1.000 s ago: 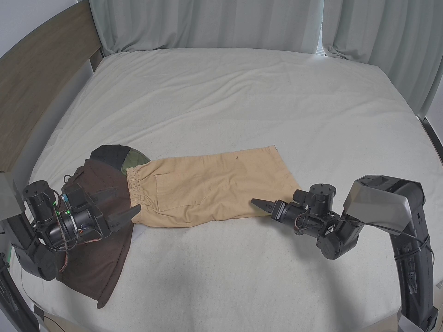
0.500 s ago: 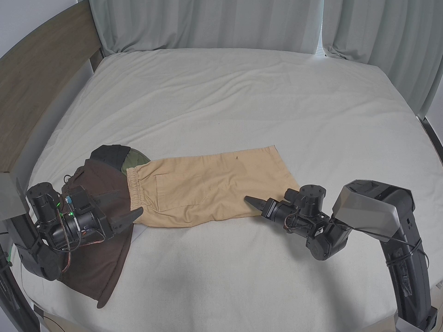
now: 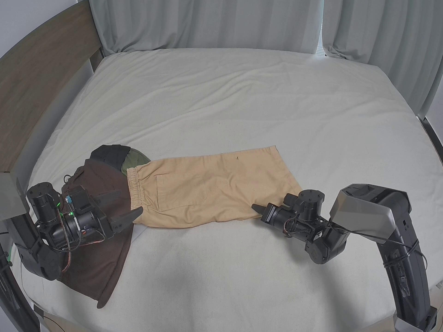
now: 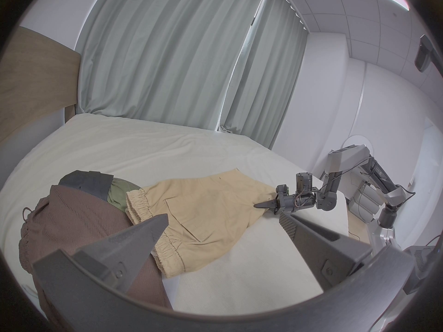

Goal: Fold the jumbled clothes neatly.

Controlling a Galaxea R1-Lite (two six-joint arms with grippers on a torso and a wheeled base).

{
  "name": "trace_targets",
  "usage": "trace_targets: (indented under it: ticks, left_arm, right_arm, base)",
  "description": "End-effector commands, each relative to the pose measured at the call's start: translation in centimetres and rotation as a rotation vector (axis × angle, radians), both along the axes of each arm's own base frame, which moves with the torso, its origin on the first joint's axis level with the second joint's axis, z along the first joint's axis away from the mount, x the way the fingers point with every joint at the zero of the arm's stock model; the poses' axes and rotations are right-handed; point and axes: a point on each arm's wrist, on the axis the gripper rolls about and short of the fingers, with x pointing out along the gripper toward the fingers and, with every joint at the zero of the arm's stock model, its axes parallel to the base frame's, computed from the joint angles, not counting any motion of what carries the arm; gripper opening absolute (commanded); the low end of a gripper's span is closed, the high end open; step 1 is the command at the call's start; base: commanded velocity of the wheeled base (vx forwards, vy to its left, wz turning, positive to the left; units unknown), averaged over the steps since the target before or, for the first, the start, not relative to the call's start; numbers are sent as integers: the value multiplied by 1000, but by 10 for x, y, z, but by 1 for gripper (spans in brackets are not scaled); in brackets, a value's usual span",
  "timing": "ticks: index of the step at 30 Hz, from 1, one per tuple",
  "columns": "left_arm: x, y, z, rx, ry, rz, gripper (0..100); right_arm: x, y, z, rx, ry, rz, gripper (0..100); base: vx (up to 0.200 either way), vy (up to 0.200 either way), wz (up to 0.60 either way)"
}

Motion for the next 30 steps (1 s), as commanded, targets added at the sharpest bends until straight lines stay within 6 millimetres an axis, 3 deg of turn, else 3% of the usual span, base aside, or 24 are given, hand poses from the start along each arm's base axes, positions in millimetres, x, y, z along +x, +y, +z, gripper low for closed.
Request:
trace_targets:
  ticks: [1, 8, 23, 26, 27, 30]
  left_arm:
    - [0, 0, 0, 0, 0, 2, 100]
    - [0, 1, 0, -16, 13, 6, 100]
    - [2, 1, 1, -38, 24, 11, 100]
    - [2, 1, 1, -38, 24, 11, 100]
    - [2, 1, 0, -39, 30, 11, 100]
    - [3, 1, 0, -39, 28, 12, 100]
  right_arm:
    - [-6, -3, 1, -7, 16, 1, 0]
    - [-24, -10, 18, -18, 28, 2, 0]
    - [-64, -33, 26, -35, 52, -16, 0]
    - [-64, -33, 26, -35, 52, -16, 0]
    - [-76, -38, 26, -71, 70, -10, 0]
    - [-84, -43, 25, -118, 61, -3, 0]
  base:
    - [0, 0, 0]
    - [0, 0, 0]
    - [0, 0, 0]
    - [0, 0, 0]
    - [0, 0, 0]
    - [0, 0, 0]
